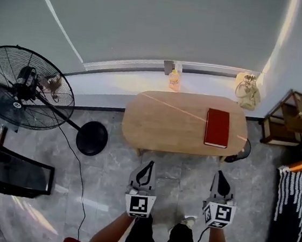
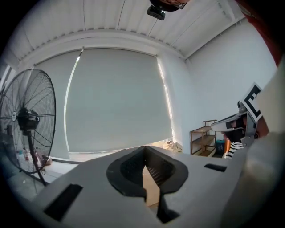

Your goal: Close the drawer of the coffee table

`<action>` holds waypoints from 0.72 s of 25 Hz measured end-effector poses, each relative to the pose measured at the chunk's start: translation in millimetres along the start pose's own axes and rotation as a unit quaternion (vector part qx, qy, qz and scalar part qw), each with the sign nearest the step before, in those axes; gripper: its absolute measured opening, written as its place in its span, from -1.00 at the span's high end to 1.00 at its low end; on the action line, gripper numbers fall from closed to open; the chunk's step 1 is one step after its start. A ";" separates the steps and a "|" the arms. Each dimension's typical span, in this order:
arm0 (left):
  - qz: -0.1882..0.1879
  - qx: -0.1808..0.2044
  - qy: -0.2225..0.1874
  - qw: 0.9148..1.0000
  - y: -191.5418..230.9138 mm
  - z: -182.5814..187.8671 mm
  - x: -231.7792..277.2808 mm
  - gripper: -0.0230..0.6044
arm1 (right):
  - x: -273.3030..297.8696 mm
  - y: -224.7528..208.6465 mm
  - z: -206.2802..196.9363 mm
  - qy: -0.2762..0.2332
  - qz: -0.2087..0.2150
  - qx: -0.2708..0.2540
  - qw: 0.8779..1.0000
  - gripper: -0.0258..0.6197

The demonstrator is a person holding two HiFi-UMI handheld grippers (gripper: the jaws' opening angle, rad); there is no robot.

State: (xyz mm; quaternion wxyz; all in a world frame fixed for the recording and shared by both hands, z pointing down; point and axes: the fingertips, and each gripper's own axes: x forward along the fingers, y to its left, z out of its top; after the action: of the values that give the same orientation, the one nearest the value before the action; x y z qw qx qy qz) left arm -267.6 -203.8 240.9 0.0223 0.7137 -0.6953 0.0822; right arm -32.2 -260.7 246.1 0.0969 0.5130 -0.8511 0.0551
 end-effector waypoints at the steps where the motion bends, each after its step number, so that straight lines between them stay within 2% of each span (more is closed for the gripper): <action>1: 0.001 -0.007 0.002 1.000 3.8 14.4 -6.8 0.90 | -6.1 2.6 15.1 -0.003 -0.004 -0.007 1.000 0.92; 5: 0.006 -0.013 -0.011 1.000 32.1 62.3 -37.6 0.90 | -22.9 24.3 63.4 -0.024 -0.012 -0.025 0.999 0.92; 10: 0.019 0.005 -0.053 0.998 59.9 108.4 -67.4 0.90 | -38.2 57.6 118.8 -0.069 0.009 -0.063 0.996 0.92; 13: 0.027 0.034 -0.097 0.994 70.9 130.8 -85.8 0.90 | -47.3 77.8 139.7 -0.093 0.017 -0.079 0.992 0.92; 18: 0.029 0.034 -0.132 0.990 88.0 147.5 -96.0 0.91 | -39.2 102.2 159.1 -0.118 0.032 -0.084 0.989 0.92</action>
State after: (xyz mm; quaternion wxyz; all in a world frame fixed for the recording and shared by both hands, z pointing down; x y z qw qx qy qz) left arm -344.4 -133.3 74.0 -0.0968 0.6979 -0.7095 0.0116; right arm -122.0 -209.8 82.8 0.0368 0.4786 -0.8740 -0.0749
